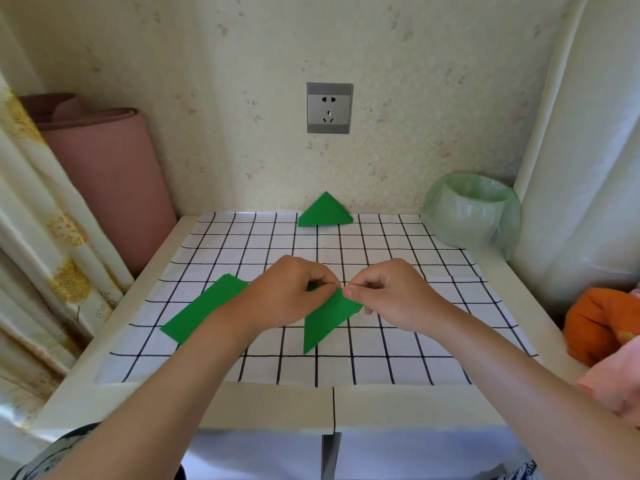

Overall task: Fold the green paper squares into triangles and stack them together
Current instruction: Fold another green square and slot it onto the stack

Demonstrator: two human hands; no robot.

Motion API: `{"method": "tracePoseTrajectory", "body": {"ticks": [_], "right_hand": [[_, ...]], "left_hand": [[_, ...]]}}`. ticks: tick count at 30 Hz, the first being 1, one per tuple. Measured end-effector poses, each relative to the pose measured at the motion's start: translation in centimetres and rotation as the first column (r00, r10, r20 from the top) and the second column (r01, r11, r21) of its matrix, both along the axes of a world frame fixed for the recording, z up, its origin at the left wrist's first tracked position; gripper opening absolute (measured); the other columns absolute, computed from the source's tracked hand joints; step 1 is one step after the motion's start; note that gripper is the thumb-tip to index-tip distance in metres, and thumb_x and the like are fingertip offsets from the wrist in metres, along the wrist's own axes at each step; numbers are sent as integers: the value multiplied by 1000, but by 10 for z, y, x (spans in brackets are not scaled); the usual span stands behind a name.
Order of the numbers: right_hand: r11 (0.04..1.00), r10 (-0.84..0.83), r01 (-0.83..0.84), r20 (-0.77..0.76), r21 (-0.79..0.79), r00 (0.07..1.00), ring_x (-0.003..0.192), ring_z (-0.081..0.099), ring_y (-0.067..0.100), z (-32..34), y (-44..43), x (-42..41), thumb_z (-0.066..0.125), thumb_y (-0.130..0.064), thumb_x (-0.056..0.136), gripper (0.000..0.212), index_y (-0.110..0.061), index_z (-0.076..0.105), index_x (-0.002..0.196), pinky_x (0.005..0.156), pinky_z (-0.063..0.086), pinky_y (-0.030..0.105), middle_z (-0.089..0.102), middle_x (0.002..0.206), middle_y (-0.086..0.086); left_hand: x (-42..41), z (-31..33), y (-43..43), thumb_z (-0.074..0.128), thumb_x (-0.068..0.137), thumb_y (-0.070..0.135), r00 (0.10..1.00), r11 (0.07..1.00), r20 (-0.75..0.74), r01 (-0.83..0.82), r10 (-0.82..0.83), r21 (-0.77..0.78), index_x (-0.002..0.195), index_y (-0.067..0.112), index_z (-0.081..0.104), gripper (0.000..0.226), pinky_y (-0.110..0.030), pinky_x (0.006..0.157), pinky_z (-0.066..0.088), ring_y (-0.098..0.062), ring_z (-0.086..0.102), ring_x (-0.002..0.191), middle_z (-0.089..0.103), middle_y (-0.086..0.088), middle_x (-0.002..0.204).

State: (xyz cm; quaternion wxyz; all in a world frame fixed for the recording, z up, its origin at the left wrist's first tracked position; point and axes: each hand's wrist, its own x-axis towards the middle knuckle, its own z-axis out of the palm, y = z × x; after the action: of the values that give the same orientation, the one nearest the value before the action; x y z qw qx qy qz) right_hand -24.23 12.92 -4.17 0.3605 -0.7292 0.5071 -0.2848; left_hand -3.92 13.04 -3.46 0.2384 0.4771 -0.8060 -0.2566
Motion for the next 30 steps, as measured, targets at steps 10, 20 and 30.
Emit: {"method": "tracePoseTrajectory", "body": {"ticks": [10, 20, 30], "right_hand": [[998, -48, 44, 81, 52, 996, 56, 61, 10, 4, -7, -3, 68, -16, 90, 15, -20, 79, 80, 61, 48, 18, 73, 68, -8], [971, -239, 231, 272, 64, 932, 53, 61, 19, -3, -15, 6, 68, -20, 90, 20, -22, 78, 73, 70, 49, 34, 73, 78, 11], [984, -177, 175, 65, 26, 982, 57, 57, -9, -7, -49, 13, 74, -18, 86, 6, -21, 79, 87, 61, 42, 10, 70, 70, -16]], "left_hand": [[35, 10, -13, 47, 99, 15, 994, 990, 78, -84, 75, 114, 85, 19, 65, 24, -37, 79, 58, -5, 69, 72, 73, 6, 78], [10, -8, -17, 61, 94, 28, 885, 915, -363, -148, 291, 375, 107, 21, 70, 18, -28, 87, 56, -12, 71, 92, 75, 3, 97], [25, -17, -44, 53, 100, 23, 950, 962, -183, -227, 252, 150, 84, 20, 69, 23, -32, 74, 57, -14, 70, 70, 71, -2, 77]]}}
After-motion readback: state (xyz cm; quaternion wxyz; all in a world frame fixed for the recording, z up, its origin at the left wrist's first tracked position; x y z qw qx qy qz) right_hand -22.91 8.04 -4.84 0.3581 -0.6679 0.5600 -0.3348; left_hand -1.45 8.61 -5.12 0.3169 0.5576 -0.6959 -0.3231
